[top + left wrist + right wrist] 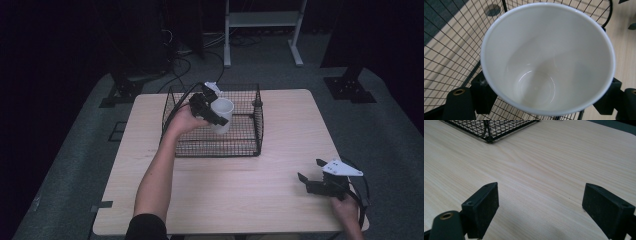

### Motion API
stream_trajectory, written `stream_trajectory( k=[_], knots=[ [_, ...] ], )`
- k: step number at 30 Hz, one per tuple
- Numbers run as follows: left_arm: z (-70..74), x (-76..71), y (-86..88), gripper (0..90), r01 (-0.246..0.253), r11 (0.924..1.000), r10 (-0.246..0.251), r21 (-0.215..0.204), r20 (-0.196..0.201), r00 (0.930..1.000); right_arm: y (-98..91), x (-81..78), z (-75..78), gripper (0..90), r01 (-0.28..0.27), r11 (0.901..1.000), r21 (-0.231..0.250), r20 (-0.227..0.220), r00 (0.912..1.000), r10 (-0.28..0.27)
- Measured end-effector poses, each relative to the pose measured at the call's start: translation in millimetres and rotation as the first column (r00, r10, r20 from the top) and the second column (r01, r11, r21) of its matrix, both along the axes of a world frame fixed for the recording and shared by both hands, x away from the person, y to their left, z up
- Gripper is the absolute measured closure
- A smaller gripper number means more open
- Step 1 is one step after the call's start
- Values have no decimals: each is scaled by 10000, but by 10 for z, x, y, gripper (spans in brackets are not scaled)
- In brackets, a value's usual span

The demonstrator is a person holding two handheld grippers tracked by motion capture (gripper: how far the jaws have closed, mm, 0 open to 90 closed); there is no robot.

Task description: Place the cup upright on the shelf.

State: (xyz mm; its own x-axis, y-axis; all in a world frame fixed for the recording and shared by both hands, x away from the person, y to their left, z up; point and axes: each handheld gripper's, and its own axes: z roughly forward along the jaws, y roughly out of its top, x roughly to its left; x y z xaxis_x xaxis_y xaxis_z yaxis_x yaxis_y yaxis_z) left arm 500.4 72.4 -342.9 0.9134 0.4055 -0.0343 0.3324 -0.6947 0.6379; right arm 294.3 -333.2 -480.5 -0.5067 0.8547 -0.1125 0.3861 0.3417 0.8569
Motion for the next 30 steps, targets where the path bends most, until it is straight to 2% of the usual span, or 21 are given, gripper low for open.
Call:
stream_trajectory(
  k=[2,8,11,16,18,30],
  knots=[
    [-49,29,-1,214,0,9999,2,101,-179,9998,-1,0,0,131,-11,10000,8,-1,10000,11],
    [-120,72,-30,214,-53,9999,55,108,-252,9997,2,-2,0,131,-17,10000,-11,2,10000,17],
    [-181,101,-58,215,37,9994,-25,348,-350,9994,0,-1,0,131,-17,10000,-1,3,10000,17],
    [-277,136,-94,214,52,9990,-26,440,-584,9983,1,-2,0,131,-31,10000,-12,6,10000,31],
    [-311,148,-114,214,63,9981,-27,620,-579,9983,1,-2,0,131,-25,10000,-5,3,10000,25],
    [-449,230,-150,215,2,9966,69,824,-861,9963,-4,-6,2,131,-24,10000,32,40,10000,24]
  ],
)
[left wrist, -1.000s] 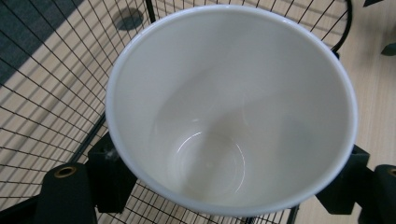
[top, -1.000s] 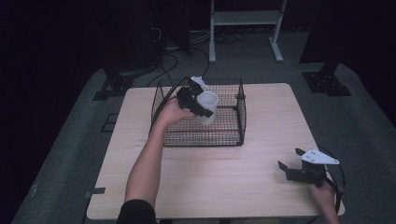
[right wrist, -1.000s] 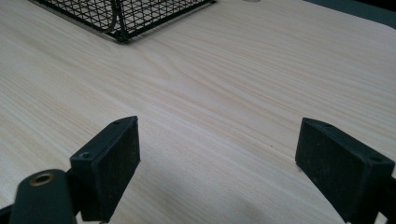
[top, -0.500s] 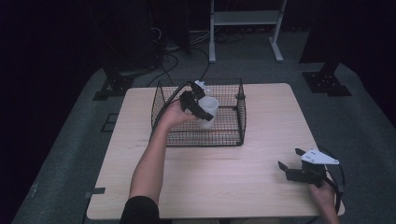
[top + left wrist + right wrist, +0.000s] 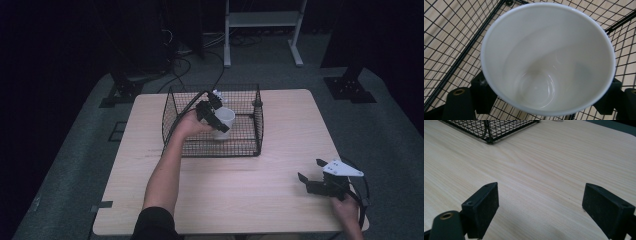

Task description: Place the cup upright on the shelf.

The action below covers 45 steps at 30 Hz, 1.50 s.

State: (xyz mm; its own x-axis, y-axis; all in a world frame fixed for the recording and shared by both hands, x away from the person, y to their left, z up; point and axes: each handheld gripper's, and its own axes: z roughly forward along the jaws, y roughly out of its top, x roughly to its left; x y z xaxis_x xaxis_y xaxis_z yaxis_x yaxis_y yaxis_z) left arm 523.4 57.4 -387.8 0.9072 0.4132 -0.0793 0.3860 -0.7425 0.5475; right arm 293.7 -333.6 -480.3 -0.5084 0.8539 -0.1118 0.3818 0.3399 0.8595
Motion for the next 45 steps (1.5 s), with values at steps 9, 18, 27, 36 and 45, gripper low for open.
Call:
stream_trajectory(
  k=[9,18,27,36,45],
  knots=[
    [-92,45,-8,214,-82,9998,83,167,-102,9999,0,-1,0,131,-6,10000,4,14,10000,6],
    [-181,54,86,214,-280,9993,272,-228,-327,9991,-2,-4,0,131,33,10000,24,56,10000,-33],
    [-176,34,111,212,-207,9998,207,0,-369,9991,-8,-4,1,131,36,10000,77,6,10000,-36],
    [-179,40,136,210,-221,9998,221,0,-431,9988,-9,-4,1,131,31,10000,77,1,10000,-31],
    [-196,32,127,198,-212,9996,223,183,-649,9976,-9,-2,1,131,15,10000,92,-10,10000,-15]
  ],
)
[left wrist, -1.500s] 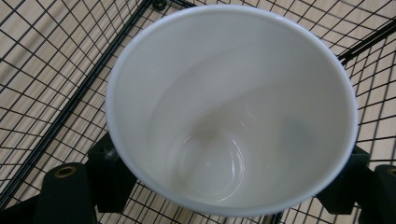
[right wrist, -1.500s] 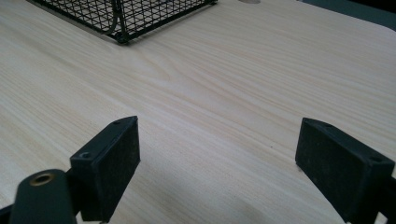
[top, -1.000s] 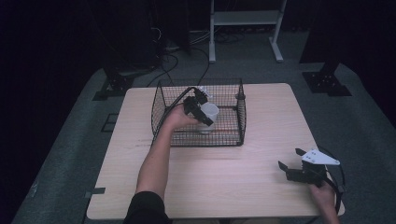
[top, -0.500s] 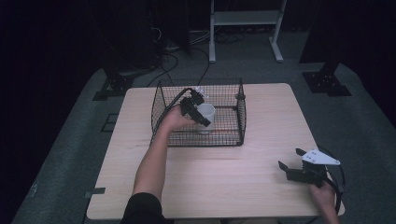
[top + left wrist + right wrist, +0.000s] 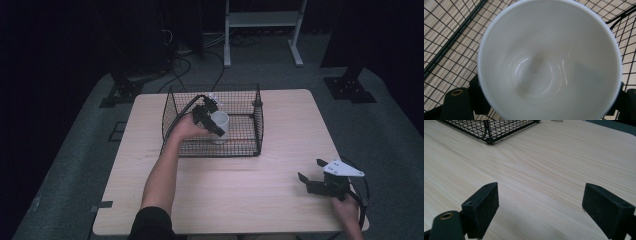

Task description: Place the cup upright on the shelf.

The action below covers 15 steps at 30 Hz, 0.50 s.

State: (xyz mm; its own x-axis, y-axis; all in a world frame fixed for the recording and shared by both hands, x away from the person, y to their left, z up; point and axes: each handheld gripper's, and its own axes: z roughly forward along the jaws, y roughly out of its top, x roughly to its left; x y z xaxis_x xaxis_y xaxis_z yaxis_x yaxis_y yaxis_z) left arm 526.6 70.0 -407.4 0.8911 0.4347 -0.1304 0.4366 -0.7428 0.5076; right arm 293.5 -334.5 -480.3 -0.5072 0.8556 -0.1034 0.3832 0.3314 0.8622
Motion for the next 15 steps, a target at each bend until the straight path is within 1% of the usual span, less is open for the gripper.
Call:
stream_trajectory(
  k=[3,6,8,10,11,13,15],
  knots=[
    [5,1,0,199,-1,10000,1,-14,41,10000,0,-1,0,131,0,10000,-9,11,10000,0],
    [4,1,5,192,-41,9999,40,-124,-40,10000,0,-2,0,131,10,10000,-16,25,10000,-10],
    [14,-5,10,163,-127,9997,126,-218,-17,9999,0,-3,0,131,12,10000,-14,33,10000,-12],
    [30,-19,18,124,-88,9995,92,-287,141,9999,0,-2,0,131,14,10000,-8,19,10000,-14],
    [35,-31,27,122,-76,9993,85,-353,246,9997,1,-1,0,131,10,10000,-11,16,10000,-10],
    [41,-44,45,106,-196,9991,205,-381,228,9995,6,-4,-1,131,-12,10000,-61,46,10000,12],
    [70,-71,68,92,-197,9990,212,-413,360,9991,11,-5,-1,131,-48,9999,-93,36,10000,48]
  ],
)
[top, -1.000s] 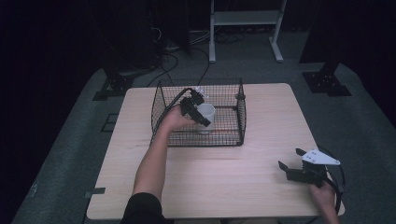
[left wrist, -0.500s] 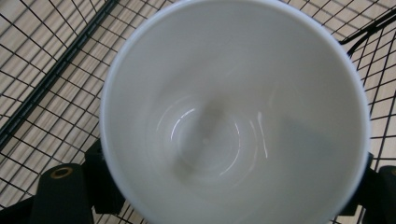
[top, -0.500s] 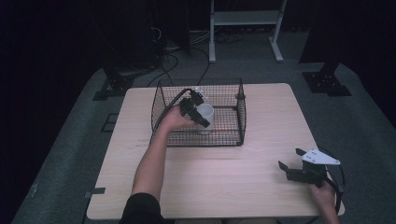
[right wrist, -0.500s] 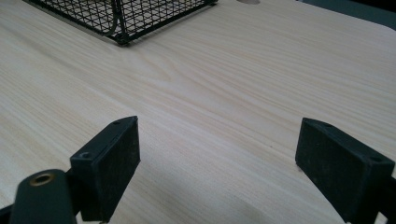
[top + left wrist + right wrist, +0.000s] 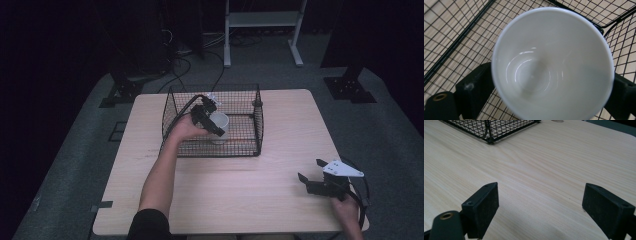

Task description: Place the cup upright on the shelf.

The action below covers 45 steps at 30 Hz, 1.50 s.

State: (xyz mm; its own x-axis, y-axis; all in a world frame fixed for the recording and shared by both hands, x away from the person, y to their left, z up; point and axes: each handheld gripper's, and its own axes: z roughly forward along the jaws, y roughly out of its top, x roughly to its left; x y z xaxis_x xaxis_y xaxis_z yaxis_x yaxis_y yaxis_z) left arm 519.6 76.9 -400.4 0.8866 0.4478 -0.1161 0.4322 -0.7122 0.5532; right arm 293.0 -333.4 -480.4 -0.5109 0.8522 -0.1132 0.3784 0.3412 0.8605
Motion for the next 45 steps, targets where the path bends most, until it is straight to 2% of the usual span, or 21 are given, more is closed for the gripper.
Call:
stream_trajectory(
  k=[5,11,22,24,26,38,42,45],
  knots=[
    [137,-64,71,82,-108,9992,118,-377,271,9996,1,0,0,131,10,10000,-6,8,10000,-10],
    [247,-141,116,82,-122,9987,153,-494,612,9980,5,-2,-1,131,-44,10000,-45,8,10000,44],
    [409,-279,184,82,-115,9985,166,-526,980,9950,1,0,0,131,-46,10000,6,-24,10000,46],
    [425,-303,192,82,-161,9991,197,-400,909,9957,1,0,0,131,-44,10000,6,-23,10000,45],
    [446,-337,199,83,-138,9997,156,-183,1021,9946,0,1,0,131,-46,10000,12,-26,10000,46],
    [599,-547,352,84,-228,9979,310,-613,1369,9901,1,1,0,131,-52,10000,7,-35,10000,52],
    [623,-619,372,83,-207,9986,274,-488,1412,9896,3,1,0,131,-54,10000,-10,-34,10000,54],
    [653,-697,375,83,-128,9988,205,-481,1645,9862,3,3,-1,131,-62,10000,-9,-53,10000,62]
  ],
)
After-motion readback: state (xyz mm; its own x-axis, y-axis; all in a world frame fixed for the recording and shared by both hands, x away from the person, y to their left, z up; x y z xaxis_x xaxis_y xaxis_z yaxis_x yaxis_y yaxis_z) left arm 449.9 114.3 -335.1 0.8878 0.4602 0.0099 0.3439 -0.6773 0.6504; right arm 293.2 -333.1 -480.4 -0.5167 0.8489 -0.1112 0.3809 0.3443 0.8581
